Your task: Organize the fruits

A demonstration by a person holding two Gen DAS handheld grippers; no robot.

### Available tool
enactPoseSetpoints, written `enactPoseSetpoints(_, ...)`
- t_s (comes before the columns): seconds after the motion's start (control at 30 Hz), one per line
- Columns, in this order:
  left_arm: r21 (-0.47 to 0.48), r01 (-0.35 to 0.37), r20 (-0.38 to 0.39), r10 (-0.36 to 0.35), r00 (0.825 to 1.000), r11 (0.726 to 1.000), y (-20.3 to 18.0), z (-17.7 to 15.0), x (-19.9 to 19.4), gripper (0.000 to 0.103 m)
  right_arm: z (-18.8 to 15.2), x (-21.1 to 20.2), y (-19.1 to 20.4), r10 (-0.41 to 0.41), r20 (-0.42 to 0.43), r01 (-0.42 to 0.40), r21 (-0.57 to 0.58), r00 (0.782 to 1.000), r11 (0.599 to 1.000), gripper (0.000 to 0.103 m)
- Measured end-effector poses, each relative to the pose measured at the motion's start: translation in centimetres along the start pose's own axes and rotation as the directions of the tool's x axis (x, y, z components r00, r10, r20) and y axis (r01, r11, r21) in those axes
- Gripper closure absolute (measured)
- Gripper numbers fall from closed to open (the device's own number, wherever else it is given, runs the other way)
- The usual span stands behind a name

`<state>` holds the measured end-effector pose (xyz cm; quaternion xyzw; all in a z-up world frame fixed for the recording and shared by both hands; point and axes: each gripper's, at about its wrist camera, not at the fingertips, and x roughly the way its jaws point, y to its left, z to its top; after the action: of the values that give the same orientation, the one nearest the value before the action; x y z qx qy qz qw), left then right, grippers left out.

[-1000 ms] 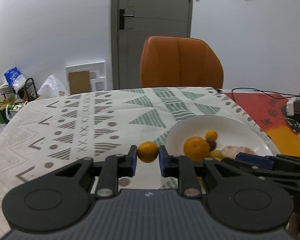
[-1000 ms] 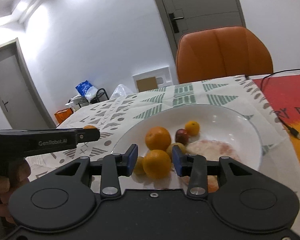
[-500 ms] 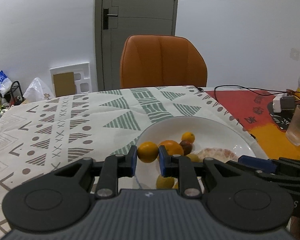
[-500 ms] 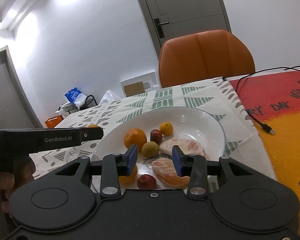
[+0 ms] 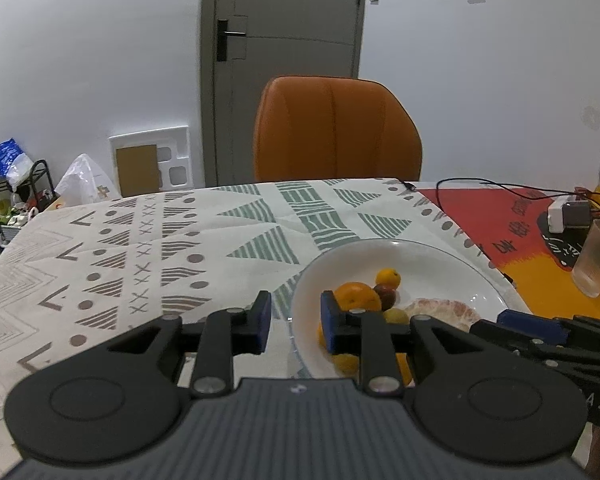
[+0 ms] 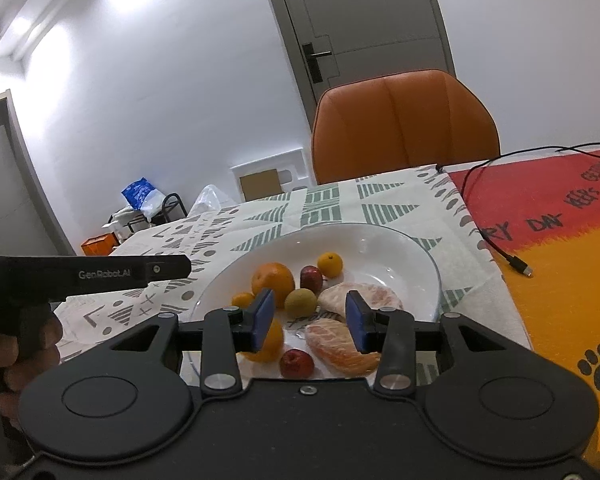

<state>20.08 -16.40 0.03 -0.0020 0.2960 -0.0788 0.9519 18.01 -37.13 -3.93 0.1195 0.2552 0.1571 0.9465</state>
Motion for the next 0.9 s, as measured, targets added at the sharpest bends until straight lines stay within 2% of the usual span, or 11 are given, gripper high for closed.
enactPoseSetpoints(0.2,-0.019,-0.028,0.000,0.028,1.000,0.999,1.4,-0.3,-1.6,0.075,0.2,-0.7,1.3,0.001,0.002,-0.001,-0.018,1.000,1.000,0.053)
enactPoseSetpoints(0.5,-0.018,-0.065,0.038,0.066,0.997,0.998,3.3,-1.1,-4.8,0.040,0.4,-2.2,3.6,0.004,0.021,-0.003,-0.053,1.000,0.999,0.032)
enactPoseSetpoints(0.57,-0.018,-0.073,0.049,0.074,0.996,0.997,3.7,-1.2,-5.6,0.029,0.4,-2.5,4.2,0.007,0.026,-0.005,-0.060,1.000,0.998,0.029)
enactPoseSetpoints(0.63,-0.019,-0.086,0.064,0.087,0.994,0.996,4.1,-1.4,-6.4,0.021,0.4,-2.7,4.8,0.012,0.029,-0.010,-0.065,1.000,0.998,0.025)
enactPoseSetpoints(0.9,-0.031,-0.139,0.099,0.142,0.985,0.990,5.7,-1.9,-9.5,0.009,0.4,-4.5,6.7,0.017,0.063,-0.013,-0.078,0.998,0.997,0.001)
